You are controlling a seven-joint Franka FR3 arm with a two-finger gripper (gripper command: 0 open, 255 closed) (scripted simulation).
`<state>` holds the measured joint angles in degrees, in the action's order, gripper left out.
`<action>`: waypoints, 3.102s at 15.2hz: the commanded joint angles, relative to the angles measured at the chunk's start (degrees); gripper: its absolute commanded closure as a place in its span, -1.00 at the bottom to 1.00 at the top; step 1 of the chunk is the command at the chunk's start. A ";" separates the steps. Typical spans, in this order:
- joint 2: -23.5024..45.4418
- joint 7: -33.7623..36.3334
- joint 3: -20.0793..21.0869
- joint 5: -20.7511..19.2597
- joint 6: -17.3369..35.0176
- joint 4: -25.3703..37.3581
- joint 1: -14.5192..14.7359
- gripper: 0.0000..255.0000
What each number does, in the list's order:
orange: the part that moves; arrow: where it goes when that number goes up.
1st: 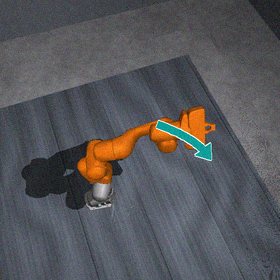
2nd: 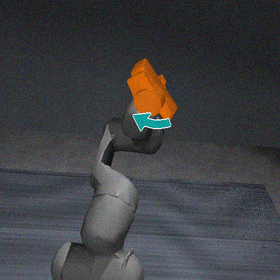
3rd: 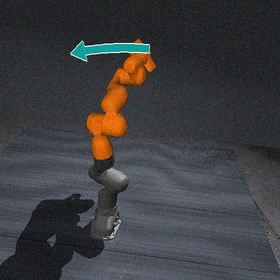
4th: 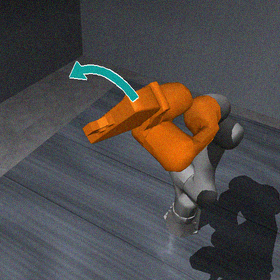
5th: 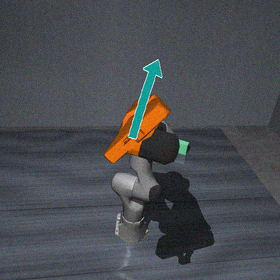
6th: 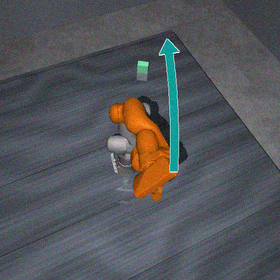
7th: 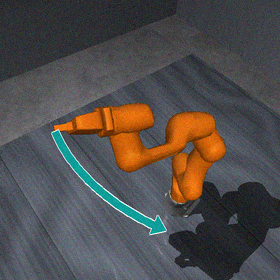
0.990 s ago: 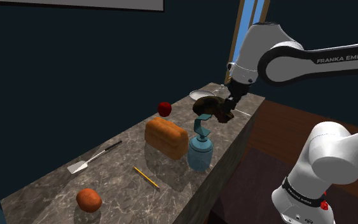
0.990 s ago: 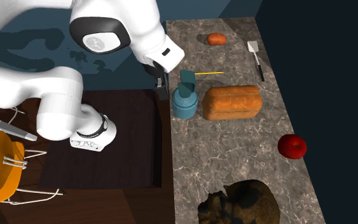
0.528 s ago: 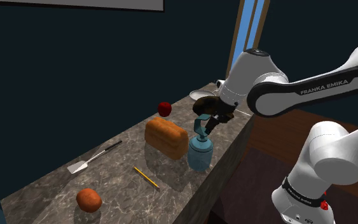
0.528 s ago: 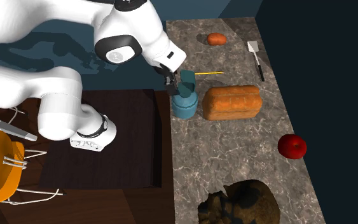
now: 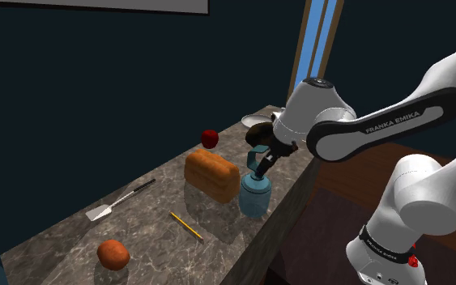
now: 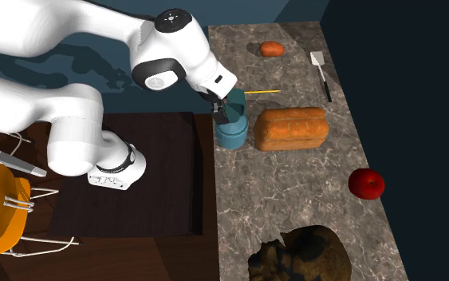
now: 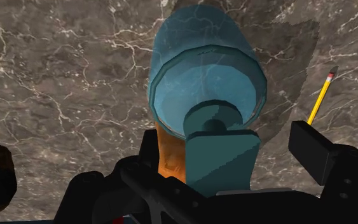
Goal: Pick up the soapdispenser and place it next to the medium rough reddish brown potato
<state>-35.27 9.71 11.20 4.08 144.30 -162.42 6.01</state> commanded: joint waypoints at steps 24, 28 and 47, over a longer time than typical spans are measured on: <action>-3.16 -0.42 -0.72 -0.11 -6.47 3.36 0.10 1.00; -4.62 -0.61 -1.10 -0.23 -10.21 5.64 0.10 1.00; -7.35 -1.24 -2.50 -0.99 -25.97 18.70 -0.31 1.00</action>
<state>-42.34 8.45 8.74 3.10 119.19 -144.35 5.68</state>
